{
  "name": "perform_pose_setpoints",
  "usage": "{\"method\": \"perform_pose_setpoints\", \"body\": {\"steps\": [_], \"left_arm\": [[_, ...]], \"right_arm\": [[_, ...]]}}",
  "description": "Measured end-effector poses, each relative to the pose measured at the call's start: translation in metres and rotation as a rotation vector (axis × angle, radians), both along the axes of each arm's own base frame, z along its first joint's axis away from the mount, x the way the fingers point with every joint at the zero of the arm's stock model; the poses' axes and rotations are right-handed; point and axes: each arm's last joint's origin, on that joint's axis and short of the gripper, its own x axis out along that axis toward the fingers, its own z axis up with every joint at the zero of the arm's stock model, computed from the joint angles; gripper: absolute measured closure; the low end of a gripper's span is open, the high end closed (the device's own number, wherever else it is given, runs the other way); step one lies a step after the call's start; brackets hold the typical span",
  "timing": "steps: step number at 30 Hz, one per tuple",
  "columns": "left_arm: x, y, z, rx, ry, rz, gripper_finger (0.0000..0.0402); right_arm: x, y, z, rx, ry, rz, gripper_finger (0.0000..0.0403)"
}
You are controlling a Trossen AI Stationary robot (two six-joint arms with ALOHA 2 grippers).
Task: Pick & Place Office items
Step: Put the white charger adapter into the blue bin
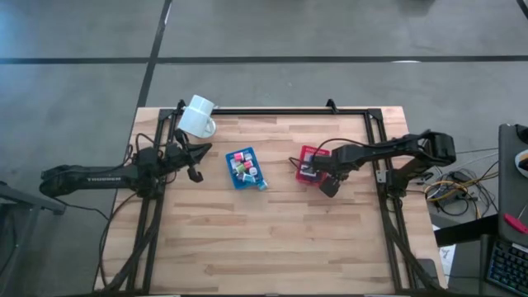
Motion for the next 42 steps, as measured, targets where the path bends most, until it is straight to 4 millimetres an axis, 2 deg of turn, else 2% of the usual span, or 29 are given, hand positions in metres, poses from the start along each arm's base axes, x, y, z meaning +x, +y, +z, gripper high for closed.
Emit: {"method": "perform_pose_setpoints", "body": {"steps": [9,12,16,21,26,30,35,42], "left_arm": [[0.000,0.000,0.000,0.000,0.000,0.000,0.0392],[0.000,0.000,0.000,0.000,0.000,0.000,0.0392],[0.000,0.000,0.000,0.000,0.000,0.000,0.0392],[0.000,0.000,0.000,0.000,0.000,0.000,0.0392],[0.000,0.000,0.000,-0.001,-0.001,0.000,0.0392],[0.000,0.000,0.000,-0.004,-0.002,-0.002,0.0392],[0.000,0.000,0.000,-0.007,-0.002,-0.003,0.0392],[0.000,0.000,0.000,-0.007,-0.003,-0.003,0.0392]], "right_arm": [[-0.005,0.001,0.006,0.003,0.014,0.023,0.0181],[-0.011,0.002,0.014,-0.004,0.012,0.024,0.0181],[-0.018,0.006,0.033,-0.023,-0.085,0.047,0.0181],[-0.026,0.022,0.067,-0.078,-0.353,0.150,0.0182],[-0.031,0.043,0.100,-0.196,-0.809,0.381,0.0182],[-0.042,0.056,0.112,-0.264,-1.142,0.519,0.0182],[-0.063,0.057,0.106,-0.336,-1.385,0.554,0.0182],[-0.087,0.053,0.071,-0.360,-1.526,0.531,0.0182]]}}
